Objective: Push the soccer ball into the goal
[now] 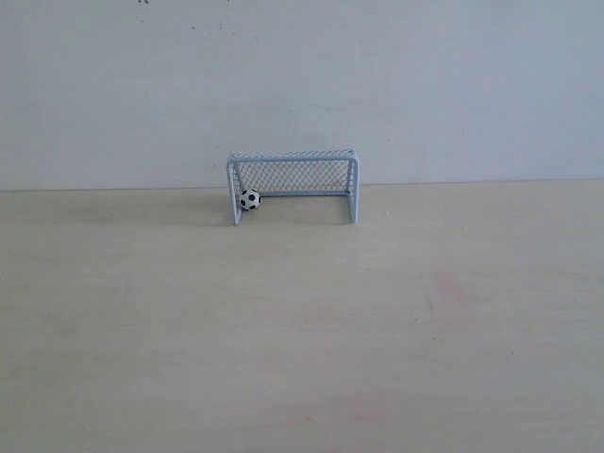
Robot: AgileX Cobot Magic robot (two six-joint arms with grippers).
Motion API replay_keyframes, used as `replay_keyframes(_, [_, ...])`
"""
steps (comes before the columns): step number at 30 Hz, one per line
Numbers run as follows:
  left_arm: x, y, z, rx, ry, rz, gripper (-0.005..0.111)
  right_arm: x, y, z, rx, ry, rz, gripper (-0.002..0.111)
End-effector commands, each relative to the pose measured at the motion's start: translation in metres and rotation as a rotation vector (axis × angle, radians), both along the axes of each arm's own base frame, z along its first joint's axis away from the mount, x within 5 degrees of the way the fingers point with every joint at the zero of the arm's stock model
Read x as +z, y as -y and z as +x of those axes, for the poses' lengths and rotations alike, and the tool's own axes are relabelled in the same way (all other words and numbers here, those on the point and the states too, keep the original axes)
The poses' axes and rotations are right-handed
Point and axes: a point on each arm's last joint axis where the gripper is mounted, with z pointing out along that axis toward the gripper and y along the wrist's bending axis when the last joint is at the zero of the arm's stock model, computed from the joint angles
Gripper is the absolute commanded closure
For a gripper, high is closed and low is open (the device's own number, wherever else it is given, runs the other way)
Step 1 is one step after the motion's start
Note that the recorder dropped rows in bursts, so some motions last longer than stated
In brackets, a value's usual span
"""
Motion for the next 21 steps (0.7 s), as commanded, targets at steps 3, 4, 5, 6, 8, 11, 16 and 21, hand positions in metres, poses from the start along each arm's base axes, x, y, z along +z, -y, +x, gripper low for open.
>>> replay_keyframes(3, [-0.0011, 0.0000, 0.0001, 0.000, -0.001, 0.001, 0.102, 0.0010, 0.0003, -0.0001, -0.007, 0.009, 0.001, 0.109])
replay_keyframes(4, [-0.0011, 0.0000, 0.0001, 0.000, -0.001, 0.001, 0.102, 0.0010, 0.0003, -0.0001, -0.007, 0.009, 0.001, 0.109])
replay_keyframes(5, [-0.0011, 0.0000, 0.0001, 0.000, -0.001, 0.001, 0.102, 0.0010, 0.0003, -0.0001, -0.007, 0.009, 0.001, 0.109])
replay_keyframes(6, [-0.0011, 0.0000, 0.0001, 0.000, -0.001, 0.001, 0.102, 0.0010, 0.0003, -0.0001, -0.007, 0.009, 0.001, 0.109])
replay_keyframes(8, [-0.0011, 0.0000, 0.0001, 0.000, -0.001, 0.001, 0.102, 0.0010, 0.0003, -0.0001, -0.007, 0.009, 0.001, 0.109])
replay_keyframes(11, [-0.0011, 0.0000, 0.0001, 0.000, -0.001, 0.001, 0.102, 0.0010, 0.0003, -0.0001, -0.007, 0.009, 0.001, 0.109])
replay_keyframes(16, [-0.0011, 0.0000, 0.0001, 0.000, -0.001, 0.001, 0.102, 0.0010, 0.0003, -0.0001, -0.007, 0.009, 0.001, 0.109])
replay_keyframes(21, [-0.0011, 0.0000, 0.0001, 0.000, -0.001, 0.001, 0.102, 0.0010, 0.0003, -0.0001, -0.007, 0.009, 0.001, 0.109])
